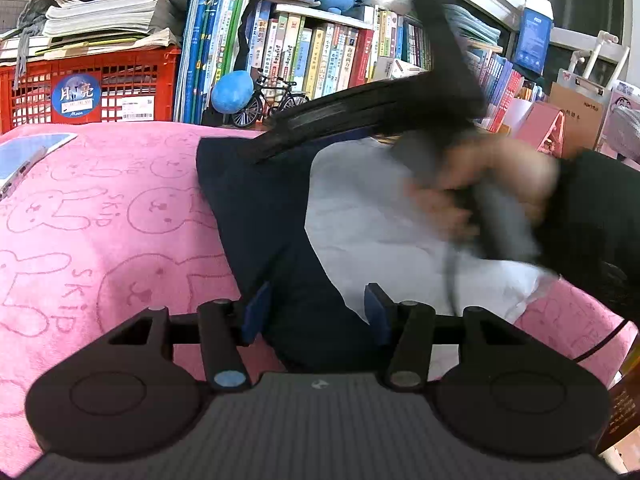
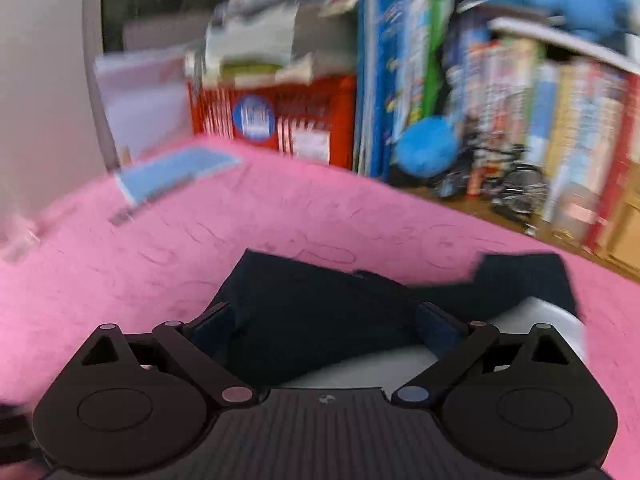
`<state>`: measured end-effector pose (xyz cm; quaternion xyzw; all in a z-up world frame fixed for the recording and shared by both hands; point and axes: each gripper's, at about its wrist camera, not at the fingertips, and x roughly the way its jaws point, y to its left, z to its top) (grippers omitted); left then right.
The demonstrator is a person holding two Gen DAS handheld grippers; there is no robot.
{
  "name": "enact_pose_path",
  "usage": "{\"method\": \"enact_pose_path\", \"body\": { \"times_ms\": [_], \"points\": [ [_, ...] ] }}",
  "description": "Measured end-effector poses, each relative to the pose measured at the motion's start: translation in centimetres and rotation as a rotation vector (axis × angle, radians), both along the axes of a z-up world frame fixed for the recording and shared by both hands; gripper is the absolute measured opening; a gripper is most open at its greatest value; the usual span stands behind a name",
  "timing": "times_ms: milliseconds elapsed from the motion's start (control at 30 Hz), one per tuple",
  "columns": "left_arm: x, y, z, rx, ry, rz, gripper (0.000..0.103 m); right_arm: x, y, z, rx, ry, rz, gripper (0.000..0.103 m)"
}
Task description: Fold clothes
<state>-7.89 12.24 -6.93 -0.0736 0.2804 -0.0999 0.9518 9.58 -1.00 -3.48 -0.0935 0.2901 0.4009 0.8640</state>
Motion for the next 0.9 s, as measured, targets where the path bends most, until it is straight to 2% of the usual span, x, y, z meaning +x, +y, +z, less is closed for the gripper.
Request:
{"method": "enact_pose_path", "body": {
  "times_ms": [133, 233, 300, 367, 400, 467, 533, 700, 733, 900],
  "points": [
    [0.0, 0.0, -0.1, 0.0, 0.0, -0.002, 0.055, -4.3, -8.3, 1.2, 0.087, 0.014, -0.016, 0.099],
    [-0.1, -0.4, -0.1, 0.023, 0.002, -0.001, 0.056, -6.8, -12.3, 0.0, 0.072, 0.076, -0.055, 0.099],
    [0.0, -0.8, -0.1, 0.04, 0.006, 0.001, 0.058, -7.7, -14.0, -1.6, 0.025, 0.116, -0.093, 0.099],
    [0.1, -1.2, -0.1, 0.056, 0.01, 0.002, 0.065, -8.1, -15.5, -3.1, 0.007, 0.159, -0.137, 0.1],
    [0.1, -1.6, -0.1, 0.068, 0.014, 0.001, 0.067, -8.5, -16.3, -3.5, 0.037, 0.161, -0.144, 0.1],
    [0.3, -2.3, 0.0, 0.097, 0.023, 0.002, 0.077, -9.3, -17.2, -3.6, 0.067, 0.163, -0.153, 0.1],
    [0.4, -3.1, -0.1, 0.129, 0.031, 0.007, 0.08, -10.1, -17.9, -3.5, 0.068, 0.153, -0.16, 0.101],
    [0.7, -3.8, -0.3, 0.134, 0.044, 0.01, 0.095, -11.7, -19.0, -3.7, 0.043, 0.107, -0.152, 0.103],
    [0.7, -4.1, -0.4, 0.144, 0.048, 0.004, 0.102, -11.8, -19.2, -3.9, 0.04, 0.101, -0.148, 0.103],
    [0.8, -5.3, -0.5, 0.205, 0.058, 0.006, 0.103, -12.6, -18.9, -4.5, -0.022, 0.028, -0.109, 0.103]
  ]
}}
